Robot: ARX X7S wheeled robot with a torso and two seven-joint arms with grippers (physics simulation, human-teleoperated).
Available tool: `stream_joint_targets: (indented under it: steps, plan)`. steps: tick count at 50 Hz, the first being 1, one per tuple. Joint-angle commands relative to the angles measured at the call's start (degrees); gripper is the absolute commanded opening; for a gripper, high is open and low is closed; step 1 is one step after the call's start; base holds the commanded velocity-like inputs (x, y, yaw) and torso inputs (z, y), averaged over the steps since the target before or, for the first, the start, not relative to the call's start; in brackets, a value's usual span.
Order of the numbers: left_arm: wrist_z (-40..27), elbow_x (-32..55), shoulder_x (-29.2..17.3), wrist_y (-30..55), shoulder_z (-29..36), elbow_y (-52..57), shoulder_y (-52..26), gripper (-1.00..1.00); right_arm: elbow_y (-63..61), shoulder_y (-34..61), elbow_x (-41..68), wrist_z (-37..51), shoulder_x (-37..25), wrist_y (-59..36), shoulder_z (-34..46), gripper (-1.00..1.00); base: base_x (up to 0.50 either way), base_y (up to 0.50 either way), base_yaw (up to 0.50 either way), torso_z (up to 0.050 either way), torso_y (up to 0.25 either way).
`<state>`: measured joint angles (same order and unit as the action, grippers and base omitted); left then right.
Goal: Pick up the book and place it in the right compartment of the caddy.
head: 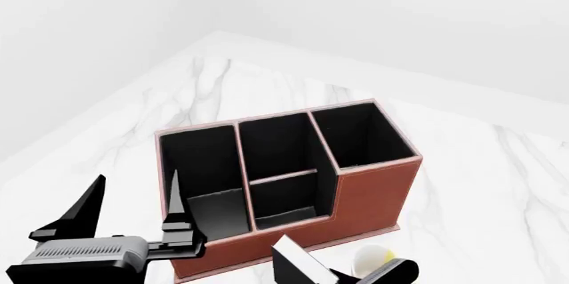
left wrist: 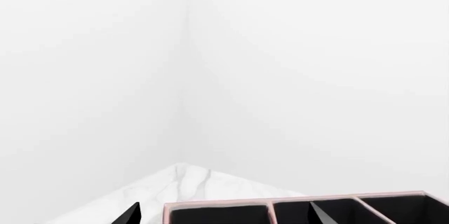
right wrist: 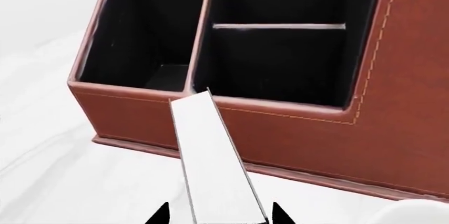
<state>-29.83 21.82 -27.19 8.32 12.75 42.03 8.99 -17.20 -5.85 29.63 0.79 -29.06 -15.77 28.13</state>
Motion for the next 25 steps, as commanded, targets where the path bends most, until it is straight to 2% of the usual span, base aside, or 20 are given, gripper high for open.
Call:
stream_joint_targets:
  steps: [1, 25]
  plan:
    - [-0.1, 0.1, -0.1, -0.1, 0.1, -0.1, 0.0, 1.00, 0.1, 0.1, 0.6, -0.4, 0.0, -0.1, 0.3, -1.00, 0.00, 0.00, 0.00, 0.000, 0.000]
    - [-0.4, 0.5, -0.3, 0.0, 0.2, -0.1, -0.2, 1.00, -3.0, -0.2, 1.7, 0.5, -1.6, -0.8, -0.3, -1.00, 0.00, 0.00, 0.00, 0.000, 0.000]
